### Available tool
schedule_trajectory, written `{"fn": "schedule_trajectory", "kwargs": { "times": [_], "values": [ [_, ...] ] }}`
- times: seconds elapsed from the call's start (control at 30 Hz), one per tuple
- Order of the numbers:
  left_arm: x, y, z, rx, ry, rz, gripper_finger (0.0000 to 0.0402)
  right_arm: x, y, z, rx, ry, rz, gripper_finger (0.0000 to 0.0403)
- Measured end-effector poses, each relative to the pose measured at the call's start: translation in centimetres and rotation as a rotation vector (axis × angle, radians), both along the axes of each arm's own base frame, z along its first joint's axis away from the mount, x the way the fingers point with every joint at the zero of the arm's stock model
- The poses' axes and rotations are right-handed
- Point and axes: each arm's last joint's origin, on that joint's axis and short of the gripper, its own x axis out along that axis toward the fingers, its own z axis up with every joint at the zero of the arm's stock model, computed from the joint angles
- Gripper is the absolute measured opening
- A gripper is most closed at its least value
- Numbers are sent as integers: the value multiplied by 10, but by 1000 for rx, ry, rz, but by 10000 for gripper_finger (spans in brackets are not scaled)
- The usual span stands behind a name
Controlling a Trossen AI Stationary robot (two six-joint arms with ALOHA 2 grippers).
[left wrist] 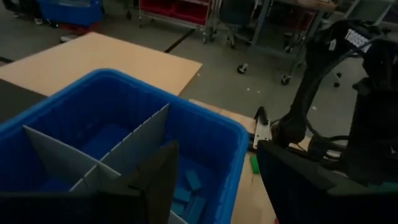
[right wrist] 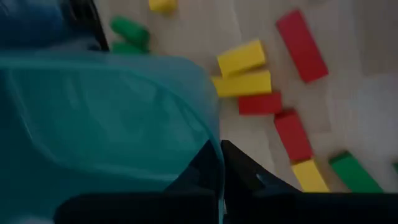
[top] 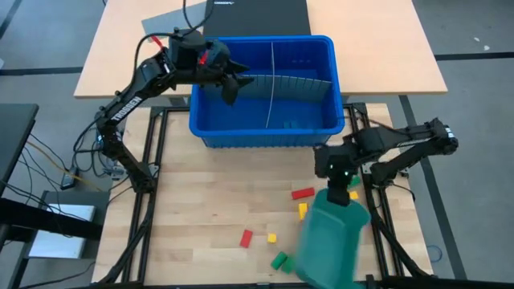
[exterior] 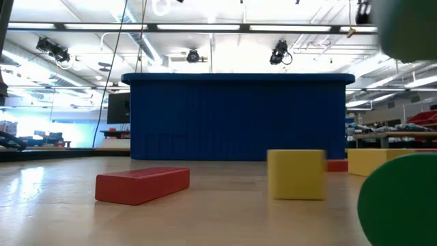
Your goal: Sort Items/Unsort Items
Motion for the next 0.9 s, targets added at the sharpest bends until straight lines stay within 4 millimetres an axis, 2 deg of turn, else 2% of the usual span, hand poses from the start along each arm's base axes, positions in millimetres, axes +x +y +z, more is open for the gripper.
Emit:
{"fn": "schedule_trajectory", "kwargs": {
  "times": [0.1,0.23,0.33,0.43,0.6,0.73,0.9],
  "values": [
    [-6,-3,12,15,-30,0,223,8,-11,12,-10,-65,-111,2],
    [-18,-9,29,25,-77,3,223,31,-31,12,-9,-168,-298,2],
    [-27,-14,40,35,-107,4,223,60,-44,2,-23,-225,-378,1],
    [-38,-19,49,37,-105,4,223,96,-54,-18,-15,-270,-421,1],
    [-50,-23,46,39,-38,27,223,147,-76,-61,30,-274,-530,1],
    [-60,-28,45,22,-4,41,223,172,-87,-77,39,-292,-606,3],
    [-64,-31,45,7,10,38,223,183,-86,-69,49,-338,-565,43]
  ]
}}
